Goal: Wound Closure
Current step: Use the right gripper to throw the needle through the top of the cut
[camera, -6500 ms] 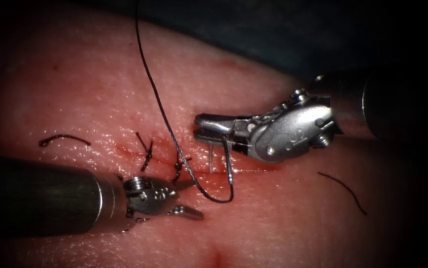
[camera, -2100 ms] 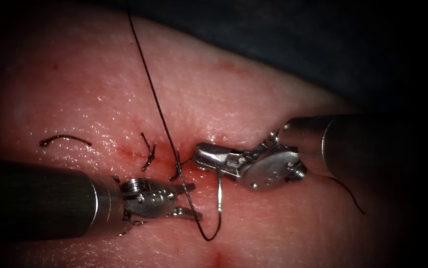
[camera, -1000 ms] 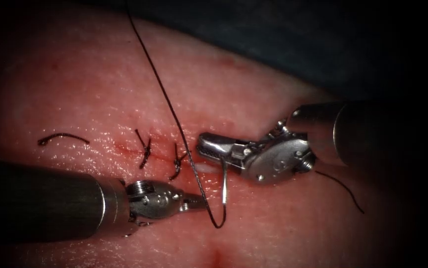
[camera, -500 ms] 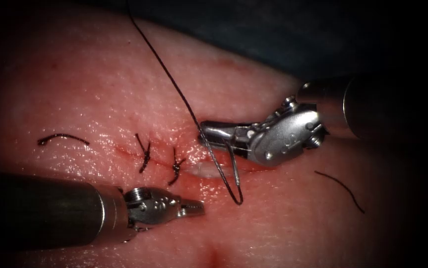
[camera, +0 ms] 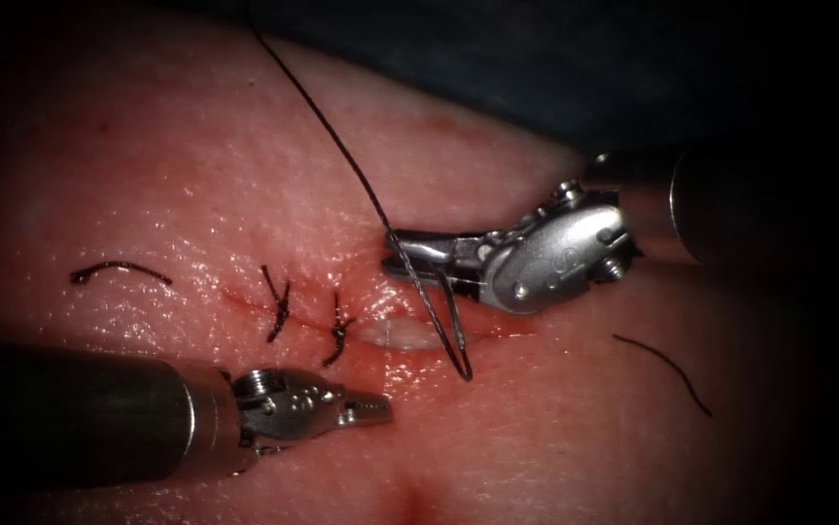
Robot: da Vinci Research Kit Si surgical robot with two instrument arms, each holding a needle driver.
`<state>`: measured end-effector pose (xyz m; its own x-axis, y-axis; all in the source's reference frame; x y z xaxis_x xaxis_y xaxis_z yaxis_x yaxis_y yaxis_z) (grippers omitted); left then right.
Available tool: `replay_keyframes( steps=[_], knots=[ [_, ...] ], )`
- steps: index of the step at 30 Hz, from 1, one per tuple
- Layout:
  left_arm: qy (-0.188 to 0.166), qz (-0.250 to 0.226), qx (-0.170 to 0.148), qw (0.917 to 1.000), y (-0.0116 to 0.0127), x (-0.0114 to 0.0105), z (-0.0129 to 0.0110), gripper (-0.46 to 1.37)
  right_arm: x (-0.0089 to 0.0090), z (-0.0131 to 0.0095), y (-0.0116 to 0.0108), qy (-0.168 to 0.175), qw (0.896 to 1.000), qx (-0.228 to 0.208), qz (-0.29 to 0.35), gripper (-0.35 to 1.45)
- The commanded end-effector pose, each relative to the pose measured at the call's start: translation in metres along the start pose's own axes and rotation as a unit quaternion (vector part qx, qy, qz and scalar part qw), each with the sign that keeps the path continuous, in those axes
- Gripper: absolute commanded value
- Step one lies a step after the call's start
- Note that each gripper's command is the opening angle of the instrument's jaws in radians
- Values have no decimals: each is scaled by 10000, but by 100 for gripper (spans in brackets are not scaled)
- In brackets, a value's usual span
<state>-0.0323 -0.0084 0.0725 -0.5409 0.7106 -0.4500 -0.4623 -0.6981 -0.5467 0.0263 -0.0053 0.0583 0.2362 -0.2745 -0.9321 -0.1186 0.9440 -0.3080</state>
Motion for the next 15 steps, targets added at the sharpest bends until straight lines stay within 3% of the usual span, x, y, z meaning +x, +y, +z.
replay_keyframes(
  steps=[1,8,15],
  knots=[
    [-1,-18,-3,10000,0,-2,2,-17,1,0,2,1,10000,-41,10,-35],
    [2,-25,1,10000,-4,-7,5,-17,5,-1,9,11,9999,-85,96,-35],
    [2,-20,-4,10000,-5,-7,5,-19,3,1,9,-58,9960,14,895,-35]
  ],
)
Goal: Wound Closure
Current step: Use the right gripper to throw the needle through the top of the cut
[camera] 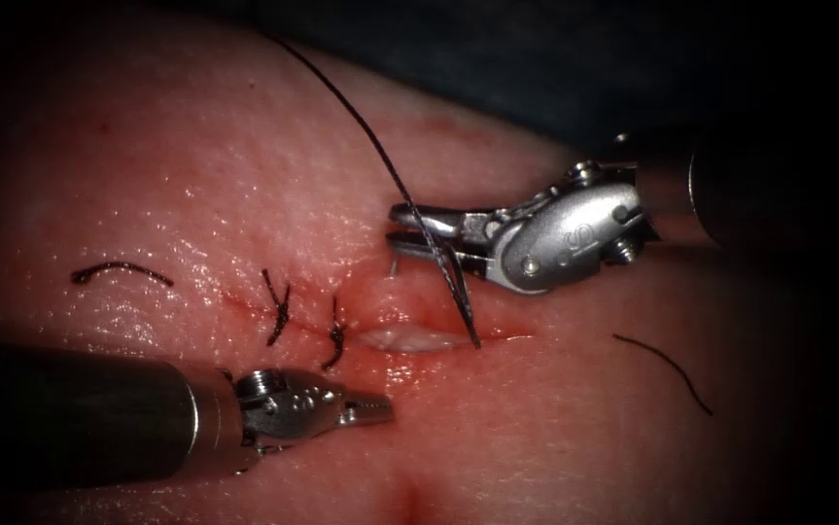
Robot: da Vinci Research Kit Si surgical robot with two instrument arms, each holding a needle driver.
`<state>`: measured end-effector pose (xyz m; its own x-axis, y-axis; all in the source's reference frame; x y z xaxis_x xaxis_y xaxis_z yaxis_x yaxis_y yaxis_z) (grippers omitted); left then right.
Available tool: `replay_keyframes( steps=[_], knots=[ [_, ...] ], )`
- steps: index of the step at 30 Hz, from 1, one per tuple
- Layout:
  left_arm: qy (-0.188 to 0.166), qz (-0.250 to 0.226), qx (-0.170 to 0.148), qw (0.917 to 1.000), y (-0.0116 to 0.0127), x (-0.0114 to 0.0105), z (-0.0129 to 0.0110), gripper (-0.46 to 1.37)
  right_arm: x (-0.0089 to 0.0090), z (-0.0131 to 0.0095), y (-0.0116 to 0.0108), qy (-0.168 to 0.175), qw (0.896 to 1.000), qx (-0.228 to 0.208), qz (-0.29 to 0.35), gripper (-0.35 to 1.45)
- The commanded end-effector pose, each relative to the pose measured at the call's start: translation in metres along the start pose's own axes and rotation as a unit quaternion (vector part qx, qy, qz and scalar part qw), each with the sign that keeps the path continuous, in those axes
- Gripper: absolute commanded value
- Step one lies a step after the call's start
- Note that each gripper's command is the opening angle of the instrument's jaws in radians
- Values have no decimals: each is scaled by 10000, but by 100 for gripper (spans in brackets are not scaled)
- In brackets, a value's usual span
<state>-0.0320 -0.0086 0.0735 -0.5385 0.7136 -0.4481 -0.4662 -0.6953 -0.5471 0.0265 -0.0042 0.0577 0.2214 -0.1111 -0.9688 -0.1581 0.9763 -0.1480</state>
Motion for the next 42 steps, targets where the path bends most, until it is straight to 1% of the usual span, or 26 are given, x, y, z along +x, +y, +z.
replay_keyframes(
  steps=[1,3,6,7,8,9,13,18,21,23,25,26,27,29,30,32,35,37,38,42],
  knots=[
    [-1,1,-15,10000,0,0,0,-20,-2,0,-4,-57,9998,68,171,-35],
    [-1,2,-17,10000,0,0,-1,-22,-6,4,-8,-162,9991,189,336,-35],
    [-2,5,-20,10000,1,-1,-2,-21,-11,8,-13,-253,9979,280,523,-35],
    [-3,7,-23,10000,0,-2,-3,-17,-15,11,-16,-334,9965,346,688,-35],
    [-3,9,-25,10000,0,-2,-3,-16,-17,12,-16,-346,9960,349,743,-35],
    [-4,-17,-31,10000,0,-3,-5,-9,-20,13,-17,-380,9947,362,881,-35],
    [-5,-12,-39,10000,-1,-4,-6,-5,-26,17,-18,-550,9904,495,1168,-35],
    [-5,-9,-42,10000,-2,-5,-7,-5,-30,19,-8,-622,9822,441,1715,-35],
    [-6,-8,-43,10000,-2,-5,-7,-2,-33,22,-1,-806,9750,543,1997,-35],
    [-5,-8,-44,10000,-2,-5,-7,-3,-35,26,1,-942,9677,603,2259,-35],
    [-6,-6,-45,10000,-2,-5,-8,-3,-39,31,-1,-1071,9559,737,2633,-35],
    [-6,-5,-46,10000,-2,-5,-8,-1,-40,32,-2,-1095,9515,759,2774,-35],
    [-6,-5,-46,10000,-3,-5,-8,1,-42,36,-4,-1089,9445,855,2980,-35],
    [-6,-5,-46,10000,-3,-5,-8,0,-46,41,-10,-1130,9350,985,3215,-35],
    [-6,-5,-47,10000,-3,-5,-8,-1,-47,42,-12,-1142,9330,1011,3258,-35],
    [-6,-4,-48,10000,-3,-6,-8,-1,-50,45,-19,-1145,9251,1066,3460,-35],
    [-7,0,-53,10000,-3,-7,-10,3,-51,44,-24,-1169,9173,1076,3652,-35],
    [-7,3,-59,10000,-4,-7,-11,6,-50,41,-26,-1230,9111,1092,3779,-35],
    [-8,7,-65,10000,-5,-7,-12,11,-49,40,-27,-1260,9085,1102,3830,-35],
    [-9,13,-81,10000,-8,-8,-14,17,-43,34,-34,-1361,8970,1113,4057,-35]
  ],
)
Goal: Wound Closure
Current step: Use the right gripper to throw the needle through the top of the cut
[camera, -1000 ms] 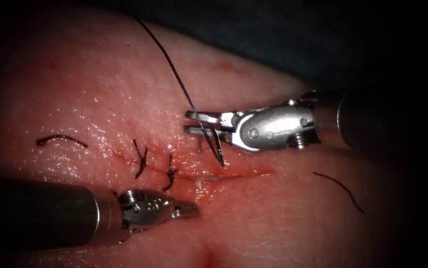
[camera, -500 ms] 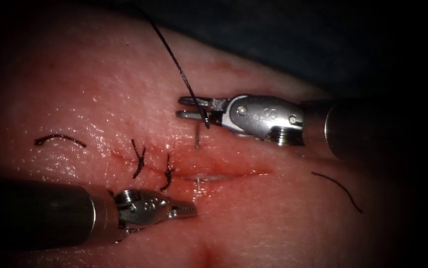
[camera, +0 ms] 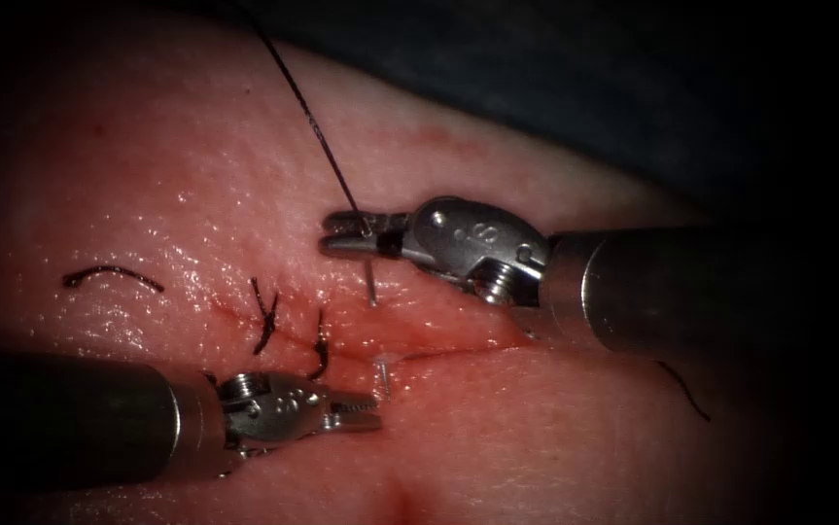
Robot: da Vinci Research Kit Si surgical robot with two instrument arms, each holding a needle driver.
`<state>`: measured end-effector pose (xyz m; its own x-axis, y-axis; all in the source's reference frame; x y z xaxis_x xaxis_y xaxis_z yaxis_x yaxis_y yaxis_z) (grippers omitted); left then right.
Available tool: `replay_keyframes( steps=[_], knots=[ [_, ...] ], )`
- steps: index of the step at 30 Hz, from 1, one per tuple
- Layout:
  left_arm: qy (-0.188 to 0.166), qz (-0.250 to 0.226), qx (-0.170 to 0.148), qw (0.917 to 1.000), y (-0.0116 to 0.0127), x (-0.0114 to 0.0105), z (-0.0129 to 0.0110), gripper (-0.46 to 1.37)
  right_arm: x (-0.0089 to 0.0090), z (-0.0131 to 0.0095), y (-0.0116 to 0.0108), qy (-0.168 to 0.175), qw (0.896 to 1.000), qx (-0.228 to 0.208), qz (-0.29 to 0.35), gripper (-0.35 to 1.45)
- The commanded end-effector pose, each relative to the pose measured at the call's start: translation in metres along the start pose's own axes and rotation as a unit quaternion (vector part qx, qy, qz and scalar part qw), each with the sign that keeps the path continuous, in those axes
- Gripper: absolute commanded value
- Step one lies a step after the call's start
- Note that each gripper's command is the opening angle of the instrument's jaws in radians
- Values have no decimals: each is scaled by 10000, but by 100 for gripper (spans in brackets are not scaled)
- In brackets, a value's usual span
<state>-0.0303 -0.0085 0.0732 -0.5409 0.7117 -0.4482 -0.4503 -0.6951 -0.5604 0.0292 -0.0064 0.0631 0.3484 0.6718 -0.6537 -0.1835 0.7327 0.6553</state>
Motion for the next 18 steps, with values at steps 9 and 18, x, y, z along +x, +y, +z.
replay_keyframes(
  steps=[9,18],
  knots=[
    [-1,-2,18,10000,-1,2,0,16,-4,-7,-25,-114,9968,-20,789,-35],
    [-1,-1,17,10000,0,1,-1,8,-17,-11,-25,-24,9930,81,1180,-35]
  ],
)
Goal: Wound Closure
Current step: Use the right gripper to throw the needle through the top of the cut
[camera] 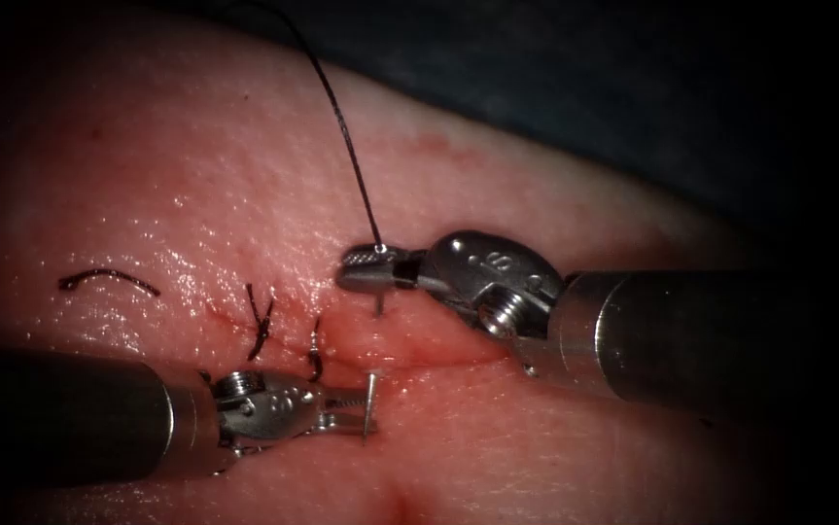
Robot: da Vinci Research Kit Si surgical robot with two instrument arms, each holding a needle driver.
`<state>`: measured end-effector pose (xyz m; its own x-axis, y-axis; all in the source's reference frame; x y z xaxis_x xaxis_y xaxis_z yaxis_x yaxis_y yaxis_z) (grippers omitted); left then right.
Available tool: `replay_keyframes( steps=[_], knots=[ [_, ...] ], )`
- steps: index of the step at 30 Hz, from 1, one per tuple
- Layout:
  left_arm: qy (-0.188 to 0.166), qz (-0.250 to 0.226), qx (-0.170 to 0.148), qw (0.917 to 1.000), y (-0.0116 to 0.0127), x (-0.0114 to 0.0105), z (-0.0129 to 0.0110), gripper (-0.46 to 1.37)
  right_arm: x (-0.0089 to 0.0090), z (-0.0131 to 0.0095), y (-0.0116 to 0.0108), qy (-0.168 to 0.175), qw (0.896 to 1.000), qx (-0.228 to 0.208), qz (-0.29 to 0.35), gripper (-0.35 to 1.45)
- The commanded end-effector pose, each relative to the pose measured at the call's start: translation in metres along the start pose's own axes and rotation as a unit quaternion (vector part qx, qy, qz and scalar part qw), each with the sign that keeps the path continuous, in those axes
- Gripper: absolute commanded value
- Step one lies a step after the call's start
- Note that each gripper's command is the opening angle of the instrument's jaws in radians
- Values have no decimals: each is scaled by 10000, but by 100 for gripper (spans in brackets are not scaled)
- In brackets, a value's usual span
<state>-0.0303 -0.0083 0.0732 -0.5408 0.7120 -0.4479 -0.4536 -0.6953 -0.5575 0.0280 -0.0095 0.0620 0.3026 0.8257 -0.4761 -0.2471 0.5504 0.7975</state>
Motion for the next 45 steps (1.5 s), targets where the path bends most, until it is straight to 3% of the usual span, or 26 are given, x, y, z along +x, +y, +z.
replay_keyframes(
  steps=[1,2,3,4,5,6,8,11,15,22,29,36,45],
  knots=[
    [0,1,-6,10000,0,0,0,6,2,1,5,126,9999,14,-48,-35],
    [-1,1,-5,10000,0,0,0,3,4,0,9,267,9990,39,-345,-35],
    [0,1,-6,10000,1,0,0,2,6,0,12,366,9979,49,-523,-19],
    [0,1,-5,10000,1,0,0,2,11,-2,21,640,9880,43,-1406,18],
    [0,0,-5,10000,2,0,0,2,12,-2,23,678,9841,50,-1640,35],
    [0,0,-5,10000,2,0,0,2,17,-2,31,765,9723,-113,-2208,89],
    [0,2,-4,10000,2,0,0,0,24,-2,43,867,9668,-308,-2384,122],
    [0,3,-6,10000,2,-1,0,1,30,-5,55,1038,9553,-380,-2741,129],
    [-16,-21,-14,10000,2,-2,-2,1,39,-11,57,1159,9479,-418,-2938,129],
    [-20,-31,-35,10000,1,-7,-8,14,51,-17,32,1325,9324,-387,-3340,125],
    [-20,-31,-34,10000,1,-7,-8,12,61,-22,6,1432,9284,-286,-3416,110],
    [-20,-28,-34,10000,1,-8,-8,10,59,-23,10,1429,9282,-289,-3423,98],
    [-20,-27,-36,10000,0,-8,-9,13,52,-6,4,1292,9195,-309,-3699,113]
  ],
)
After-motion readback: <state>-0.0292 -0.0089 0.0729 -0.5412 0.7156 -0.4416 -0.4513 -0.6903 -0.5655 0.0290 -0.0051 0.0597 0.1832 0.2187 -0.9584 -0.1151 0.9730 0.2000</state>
